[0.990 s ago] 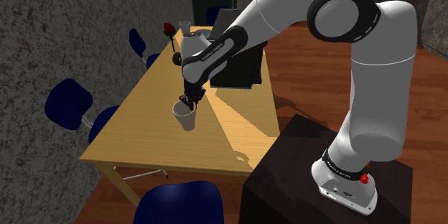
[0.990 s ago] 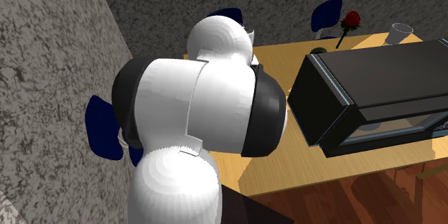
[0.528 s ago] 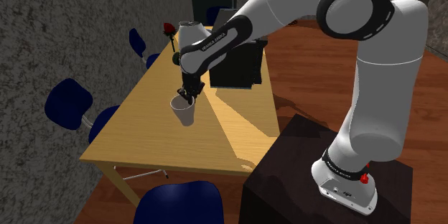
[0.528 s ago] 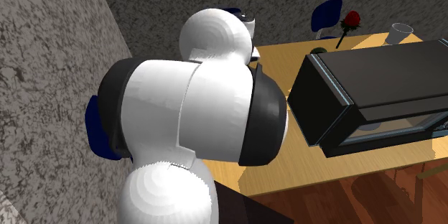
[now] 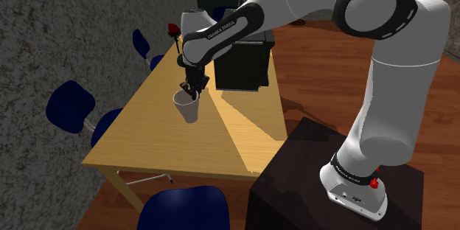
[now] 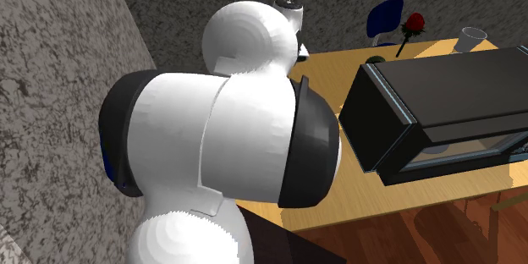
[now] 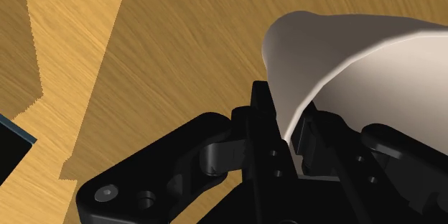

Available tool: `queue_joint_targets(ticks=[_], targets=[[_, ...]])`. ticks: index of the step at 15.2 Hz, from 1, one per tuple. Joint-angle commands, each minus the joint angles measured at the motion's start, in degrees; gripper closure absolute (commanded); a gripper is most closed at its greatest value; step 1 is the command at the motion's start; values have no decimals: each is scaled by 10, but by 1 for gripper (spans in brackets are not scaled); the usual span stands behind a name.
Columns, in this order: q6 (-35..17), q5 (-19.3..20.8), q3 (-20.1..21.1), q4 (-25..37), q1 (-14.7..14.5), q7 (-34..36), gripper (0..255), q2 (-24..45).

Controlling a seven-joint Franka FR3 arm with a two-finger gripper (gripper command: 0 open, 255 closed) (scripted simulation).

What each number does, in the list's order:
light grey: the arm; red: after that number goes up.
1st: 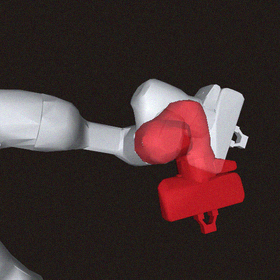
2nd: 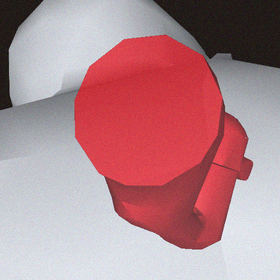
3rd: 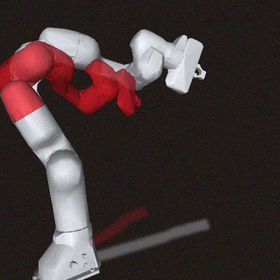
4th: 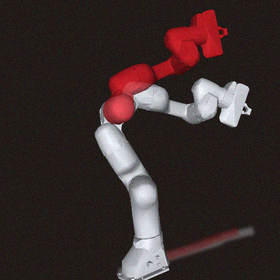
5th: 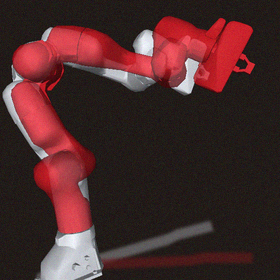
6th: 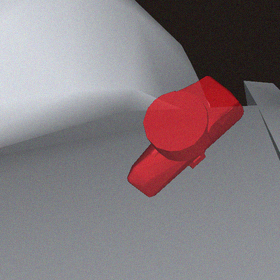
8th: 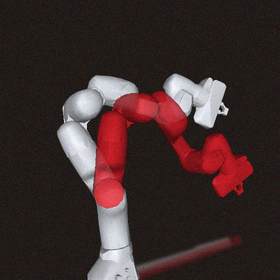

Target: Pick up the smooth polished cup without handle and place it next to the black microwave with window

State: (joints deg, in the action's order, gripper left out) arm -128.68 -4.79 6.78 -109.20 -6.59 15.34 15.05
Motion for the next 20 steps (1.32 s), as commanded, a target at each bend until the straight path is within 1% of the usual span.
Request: queue_joint_targets(ticks=[1,20], targets=[[14,0,0,6,0,2,255,-8],[148,1,0,97,2,11,255,-52]])
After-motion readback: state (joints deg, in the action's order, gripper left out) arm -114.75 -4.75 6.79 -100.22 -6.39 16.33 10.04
